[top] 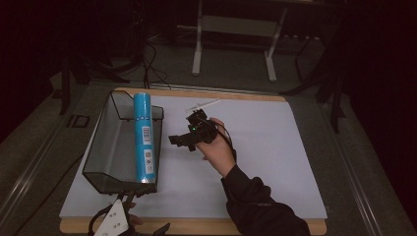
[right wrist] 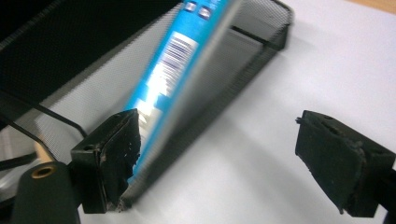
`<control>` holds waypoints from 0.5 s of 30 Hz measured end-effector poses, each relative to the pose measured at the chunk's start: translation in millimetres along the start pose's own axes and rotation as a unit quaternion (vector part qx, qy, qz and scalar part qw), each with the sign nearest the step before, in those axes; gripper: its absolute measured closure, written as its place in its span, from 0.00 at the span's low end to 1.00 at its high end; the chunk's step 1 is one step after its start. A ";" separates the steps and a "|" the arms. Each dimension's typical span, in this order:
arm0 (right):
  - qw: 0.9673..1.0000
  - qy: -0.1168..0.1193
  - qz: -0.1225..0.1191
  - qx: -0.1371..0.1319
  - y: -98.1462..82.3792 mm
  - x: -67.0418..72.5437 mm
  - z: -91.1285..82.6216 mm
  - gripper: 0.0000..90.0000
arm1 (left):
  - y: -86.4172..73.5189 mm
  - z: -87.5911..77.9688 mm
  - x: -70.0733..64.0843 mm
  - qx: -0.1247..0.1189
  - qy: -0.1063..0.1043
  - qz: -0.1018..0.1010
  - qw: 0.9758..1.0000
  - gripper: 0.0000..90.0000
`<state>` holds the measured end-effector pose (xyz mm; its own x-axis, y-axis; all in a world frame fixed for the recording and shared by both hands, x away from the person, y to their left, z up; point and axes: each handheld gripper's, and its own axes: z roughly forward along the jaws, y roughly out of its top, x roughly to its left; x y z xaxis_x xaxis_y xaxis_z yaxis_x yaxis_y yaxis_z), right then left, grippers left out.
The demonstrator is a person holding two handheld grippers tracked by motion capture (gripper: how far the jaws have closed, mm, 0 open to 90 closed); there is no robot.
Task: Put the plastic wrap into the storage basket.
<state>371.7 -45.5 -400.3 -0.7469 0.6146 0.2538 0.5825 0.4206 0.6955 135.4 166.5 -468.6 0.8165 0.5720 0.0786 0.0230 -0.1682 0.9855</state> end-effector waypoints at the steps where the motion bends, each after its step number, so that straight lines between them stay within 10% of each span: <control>1: 1.000 0.000 0.000 0.001 -3.5 -2.0 -3.1 0.15 | 0.0 0.2 0.0 0.001 0.000 0.001 1.000 0.01; 15: 1.000 -0.030 0.002 -0.008 -53.7 -24.7 -35.1 0.14 | -0.2 2.2 -1.1 0.006 0.002 0.005 1.000 0.01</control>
<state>347.6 -106.7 -420.4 -0.7236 0.6555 0.2163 0.5803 0.4080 0.7048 135.8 164.2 -469.3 0.8139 0.5741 0.0889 0.0216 -0.1828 0.9829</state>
